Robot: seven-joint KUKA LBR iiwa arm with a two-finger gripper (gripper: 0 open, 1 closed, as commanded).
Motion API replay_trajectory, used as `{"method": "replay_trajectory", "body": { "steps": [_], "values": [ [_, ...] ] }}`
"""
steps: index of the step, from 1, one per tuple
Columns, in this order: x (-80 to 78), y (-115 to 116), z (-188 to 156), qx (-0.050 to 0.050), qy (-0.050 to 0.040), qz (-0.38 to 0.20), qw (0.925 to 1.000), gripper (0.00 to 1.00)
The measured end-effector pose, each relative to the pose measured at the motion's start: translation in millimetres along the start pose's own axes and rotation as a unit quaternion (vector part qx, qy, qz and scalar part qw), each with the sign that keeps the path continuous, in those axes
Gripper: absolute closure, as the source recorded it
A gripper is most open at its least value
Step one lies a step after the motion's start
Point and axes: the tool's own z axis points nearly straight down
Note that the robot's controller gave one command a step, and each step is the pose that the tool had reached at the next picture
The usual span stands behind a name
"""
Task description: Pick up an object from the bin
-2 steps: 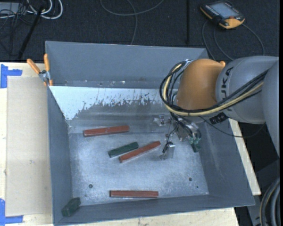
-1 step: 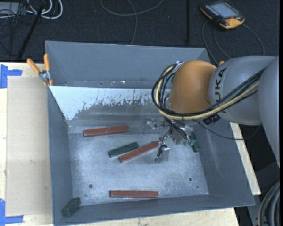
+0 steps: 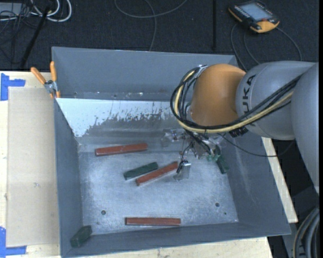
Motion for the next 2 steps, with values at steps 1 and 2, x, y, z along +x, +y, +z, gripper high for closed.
{"method": "replay_trajectory", "body": {
  "steps": [1,2],
  "values": [
    [-2.9,33.9,34.1,0.000,0.0045,0.062,0.9981,1.00],
    [-2.9,34.0,34.1,0.000,0.0045,0.062,0.9981,1.00]
  ]
}}
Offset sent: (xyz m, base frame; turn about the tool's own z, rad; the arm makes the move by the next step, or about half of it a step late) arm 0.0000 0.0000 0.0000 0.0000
